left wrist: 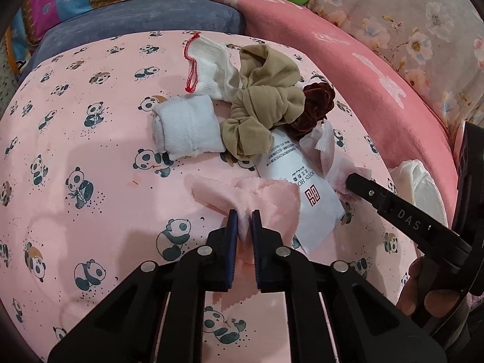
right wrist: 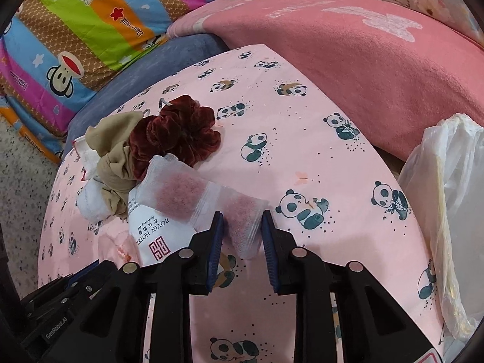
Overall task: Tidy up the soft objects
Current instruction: 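Grasp the pink cloth with the left tool while the right tool grasps the clear bag, then lift and carry the pink cloth and clear bag over the bin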
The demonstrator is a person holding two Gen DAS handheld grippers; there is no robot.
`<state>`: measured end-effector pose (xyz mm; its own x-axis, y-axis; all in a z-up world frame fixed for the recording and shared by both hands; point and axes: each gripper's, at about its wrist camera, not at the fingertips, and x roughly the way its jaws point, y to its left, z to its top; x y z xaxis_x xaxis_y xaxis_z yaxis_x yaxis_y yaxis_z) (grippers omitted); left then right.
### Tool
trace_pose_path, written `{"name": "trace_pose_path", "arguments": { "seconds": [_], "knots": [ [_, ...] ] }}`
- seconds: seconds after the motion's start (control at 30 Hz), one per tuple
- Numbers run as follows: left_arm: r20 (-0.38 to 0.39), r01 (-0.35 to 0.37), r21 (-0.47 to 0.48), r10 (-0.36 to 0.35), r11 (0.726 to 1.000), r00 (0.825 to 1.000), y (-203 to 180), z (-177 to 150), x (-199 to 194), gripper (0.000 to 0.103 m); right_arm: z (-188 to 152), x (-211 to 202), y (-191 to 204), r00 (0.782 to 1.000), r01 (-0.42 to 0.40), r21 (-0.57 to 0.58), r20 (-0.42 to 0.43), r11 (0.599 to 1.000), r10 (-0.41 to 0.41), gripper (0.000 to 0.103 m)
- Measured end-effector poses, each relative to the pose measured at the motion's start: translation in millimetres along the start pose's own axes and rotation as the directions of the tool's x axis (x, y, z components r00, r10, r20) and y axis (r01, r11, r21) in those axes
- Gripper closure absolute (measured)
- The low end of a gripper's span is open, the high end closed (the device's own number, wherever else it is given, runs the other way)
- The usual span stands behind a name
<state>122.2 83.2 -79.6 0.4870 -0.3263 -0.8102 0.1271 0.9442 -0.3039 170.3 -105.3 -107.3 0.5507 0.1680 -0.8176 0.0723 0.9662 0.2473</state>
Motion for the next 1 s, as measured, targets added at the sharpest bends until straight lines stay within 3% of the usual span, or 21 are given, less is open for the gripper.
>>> {"name": "trace_pose_path", "arguments": {
  "seconds": [0.2,0.53,0.7,0.77,0.83,1.0],
  "knots": [
    [0.05,-0.009,0.038,0.007,0.999,0.999,-14.6,4.2,-17.5,0.096,-3.9,-19.8,8.4,0.999,-0.03,-0.008,0.036,1.0,0.03,0.092],
    [0.147,0.004,0.118,-0.021,0.993,0.989,-52.2,9.2,-57.6,0.097,3.2,-97.9,15.2,0.982,-0.064,-0.015,0.179,0.998,0.065,0.092],
    [0.128,-0.025,0.115,0.01,0.993,0.992,-49.9,6.0,-56.3,0.097,1.1,-128.4,9.5,0.973,-0.067,-0.015,0.219,0.998,0.069,0.092],
    [0.116,-0.058,0.109,0.045,0.992,0.992,-44.2,1.8,-51.1,0.09,-1.0,-137.9,6.0,0.971,-0.07,-0.011,0.23,0.997,0.071,0.092],
    [0.101,-0.084,0.098,0.074,0.992,0.992,-38.2,-1.4,-45.4,0.059,-3.0,-144.2,2.8,0.969,-0.075,-0.004,0.234,0.997,0.073,0.092],
    [0.073,-0.119,0.115,0.111,0.986,0.991,-30.5,-5.7,-26.5,0.029,-6.8,-151.6,-2.2,0.968,-0.085,0.005,0.239,0.996,0.082,0.092]
  ]
}}
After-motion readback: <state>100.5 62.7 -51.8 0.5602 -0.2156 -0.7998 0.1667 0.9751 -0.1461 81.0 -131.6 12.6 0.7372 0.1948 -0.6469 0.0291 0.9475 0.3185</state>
